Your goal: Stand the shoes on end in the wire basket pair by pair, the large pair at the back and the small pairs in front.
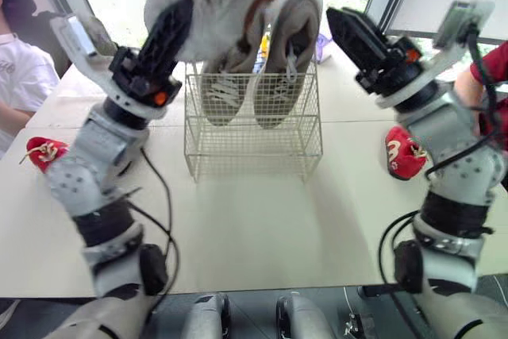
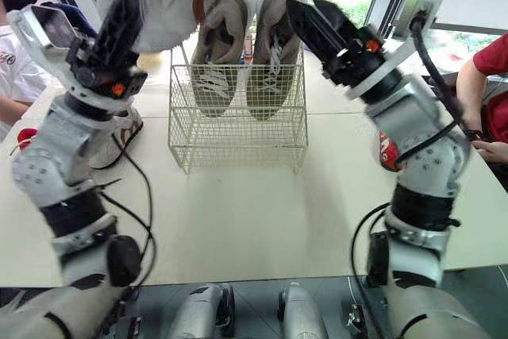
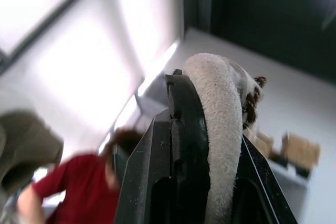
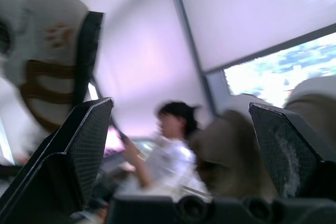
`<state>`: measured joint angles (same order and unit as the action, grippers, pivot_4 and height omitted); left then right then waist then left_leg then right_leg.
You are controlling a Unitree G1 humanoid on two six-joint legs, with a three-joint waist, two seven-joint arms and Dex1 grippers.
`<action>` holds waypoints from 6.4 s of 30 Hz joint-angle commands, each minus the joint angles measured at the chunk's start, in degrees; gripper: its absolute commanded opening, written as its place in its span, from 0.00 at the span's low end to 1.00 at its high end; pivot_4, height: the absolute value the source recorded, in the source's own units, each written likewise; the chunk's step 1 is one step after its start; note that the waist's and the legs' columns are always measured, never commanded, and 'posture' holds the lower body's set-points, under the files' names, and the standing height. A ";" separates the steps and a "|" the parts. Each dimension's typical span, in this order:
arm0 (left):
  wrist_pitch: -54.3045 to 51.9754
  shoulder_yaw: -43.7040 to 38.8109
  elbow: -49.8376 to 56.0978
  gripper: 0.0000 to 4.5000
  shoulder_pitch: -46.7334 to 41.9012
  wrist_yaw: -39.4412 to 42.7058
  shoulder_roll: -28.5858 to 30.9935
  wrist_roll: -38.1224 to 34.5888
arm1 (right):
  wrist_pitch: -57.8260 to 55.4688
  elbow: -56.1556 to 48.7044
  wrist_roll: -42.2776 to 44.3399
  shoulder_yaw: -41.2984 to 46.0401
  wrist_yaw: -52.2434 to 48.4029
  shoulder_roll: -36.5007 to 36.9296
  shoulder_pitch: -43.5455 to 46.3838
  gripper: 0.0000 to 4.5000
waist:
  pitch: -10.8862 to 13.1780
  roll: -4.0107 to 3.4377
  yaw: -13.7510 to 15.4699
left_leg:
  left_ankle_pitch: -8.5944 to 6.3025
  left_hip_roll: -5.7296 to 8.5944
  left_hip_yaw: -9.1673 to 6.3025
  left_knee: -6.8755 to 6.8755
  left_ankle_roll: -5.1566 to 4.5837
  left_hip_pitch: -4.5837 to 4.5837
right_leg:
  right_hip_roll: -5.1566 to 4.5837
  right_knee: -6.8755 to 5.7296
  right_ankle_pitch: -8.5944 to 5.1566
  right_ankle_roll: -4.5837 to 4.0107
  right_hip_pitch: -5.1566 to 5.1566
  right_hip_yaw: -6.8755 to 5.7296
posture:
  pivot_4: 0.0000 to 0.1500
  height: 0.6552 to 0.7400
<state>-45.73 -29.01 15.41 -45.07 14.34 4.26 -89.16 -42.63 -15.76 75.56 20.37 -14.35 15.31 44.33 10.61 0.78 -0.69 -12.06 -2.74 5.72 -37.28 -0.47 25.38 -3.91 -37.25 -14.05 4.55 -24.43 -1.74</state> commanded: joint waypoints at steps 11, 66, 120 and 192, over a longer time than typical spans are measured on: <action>8.06 8.79 3.22 0.08 4.41 -1.34 -0.04 0.28 | 2.91 -4.91 6.12 -6.86 8.09 -3.72 5.47 0.99 | -0.01 -0.01 0.13 | -0.02 0.05 0.01 -0.01 -0.04 0.05 | 0.35 0.12 -0.01 0.01 -0.01 0.02 | 1.00 0.94; 7.68 6.74 28.91 0.94 39.88 -14.54 36.93 5.33 | 41.35 62.99 -56.73 -23.76 -64.78 16.80 24.70 0.31 | 0.06 -0.09 -0.17 | -0.10 -0.09 0.20 0.31 -0.05 0.09 | 0.11 0.69 -0.09 -0.37 -0.11 0.07 | 1.00 0.94; 17.18 35.67 -92.32 0.58 -24.12 29.03 43.20 85.89 | -13.26 -12.04 -15.71 -11.17 -37.89 29.89 2.45 1.00 | 0.04 0.01 0.35 | -0.26 -0.02 0.49 -0.81 -0.42 1.97 | -0.52 0.06 0.40 0.26 -1.67 -1.21 | 1.00 0.94; 60.12 29.59 -10.19 0.01 12.12 -18.70 -2.90 96.25 | -15.85 -2.55 -16.56 -8.10 -33.40 35.87 -4.76 1.00 | -0.65 -0.06 1.49 | -0.60 0.03 0.23 -0.95 -1.00 0.96 | -0.77 0.94 0.61 0.54 -0.07 -1.31 | 1.00 0.94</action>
<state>12.24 1.21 4.22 -31.93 -3.09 1.30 5.76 -59.56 -17.63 58.80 11.12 -47.61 51.05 38.38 9.96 0.72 0.80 -12.66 -2.71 5.94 -38.23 -1.46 26.34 -4.68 -36.31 -13.44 5.10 -24.50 -3.05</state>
